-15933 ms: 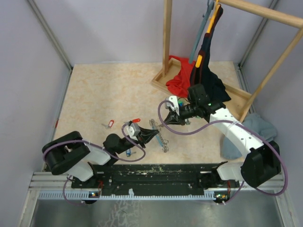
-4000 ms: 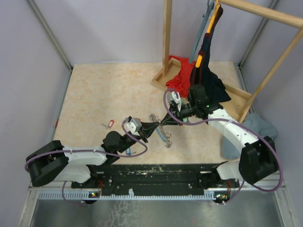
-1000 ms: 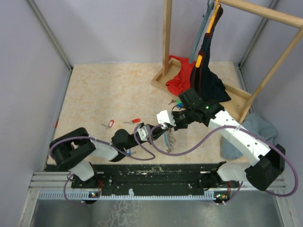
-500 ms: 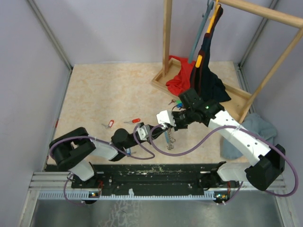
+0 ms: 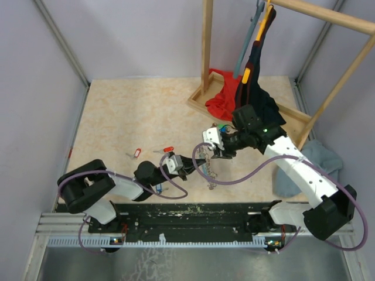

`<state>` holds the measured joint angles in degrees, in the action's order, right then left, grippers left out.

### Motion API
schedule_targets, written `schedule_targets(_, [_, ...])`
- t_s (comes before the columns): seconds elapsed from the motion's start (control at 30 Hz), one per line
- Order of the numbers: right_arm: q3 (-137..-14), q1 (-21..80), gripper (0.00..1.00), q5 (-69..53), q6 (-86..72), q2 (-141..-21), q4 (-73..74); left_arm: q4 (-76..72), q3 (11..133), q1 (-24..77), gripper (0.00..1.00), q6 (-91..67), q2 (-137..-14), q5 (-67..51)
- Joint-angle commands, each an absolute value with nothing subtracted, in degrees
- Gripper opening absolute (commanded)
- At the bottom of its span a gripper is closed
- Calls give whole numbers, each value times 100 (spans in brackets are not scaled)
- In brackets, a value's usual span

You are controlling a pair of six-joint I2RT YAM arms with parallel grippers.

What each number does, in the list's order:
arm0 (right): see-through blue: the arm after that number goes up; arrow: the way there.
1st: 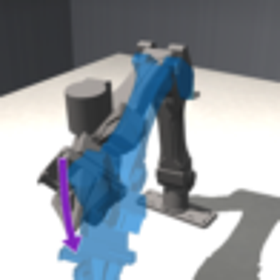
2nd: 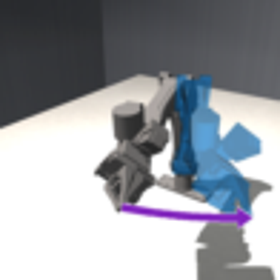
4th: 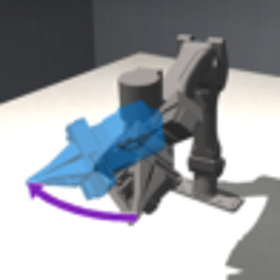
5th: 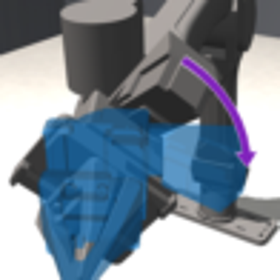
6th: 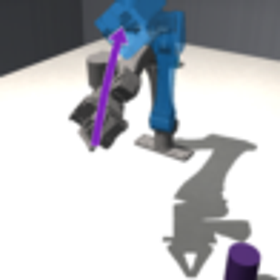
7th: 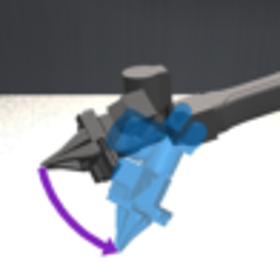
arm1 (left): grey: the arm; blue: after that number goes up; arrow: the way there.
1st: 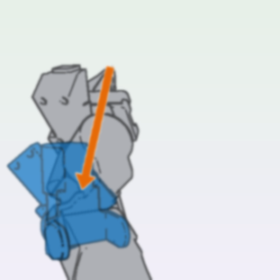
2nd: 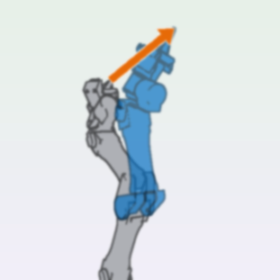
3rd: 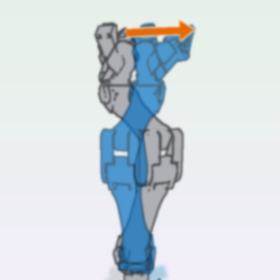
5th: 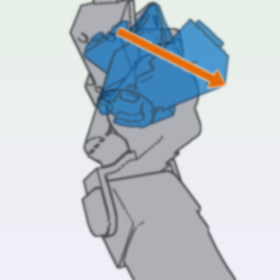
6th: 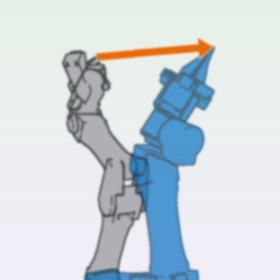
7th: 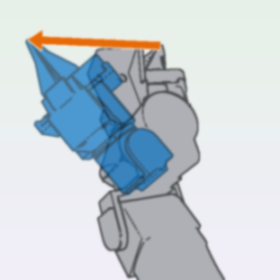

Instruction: Remove the keys from the keyring

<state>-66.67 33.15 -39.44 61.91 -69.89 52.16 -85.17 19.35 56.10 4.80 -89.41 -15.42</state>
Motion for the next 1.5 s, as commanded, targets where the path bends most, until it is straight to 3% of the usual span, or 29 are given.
schedule_targets(0.0, [-6846,2733,37,-5166,6079,-6714,5154,-9438,1794,5574,0,196,-8769,-1337])
schedule_targets(0.13, [-6760,2438,40,-5899,5760,-6730,4930,-10214,1621,5567,0,-15,-8855,-1125])
schedule_targets(0.37, [-6766,2399,41,-6906,5737,-6995,5037,-10258,1695,5572,0,-233,-8634,-837])
schedule_targets(0.77, [-6494,2260,40,-7209,4169,-7080,3660,-10260,1826,5572,0,-272,-8047,-593])
schedule_targets(1.47, [-6184,2259,32,-7475,3681,-7180,3059,-10259,2003,5572,0,-416,-7748,-714])
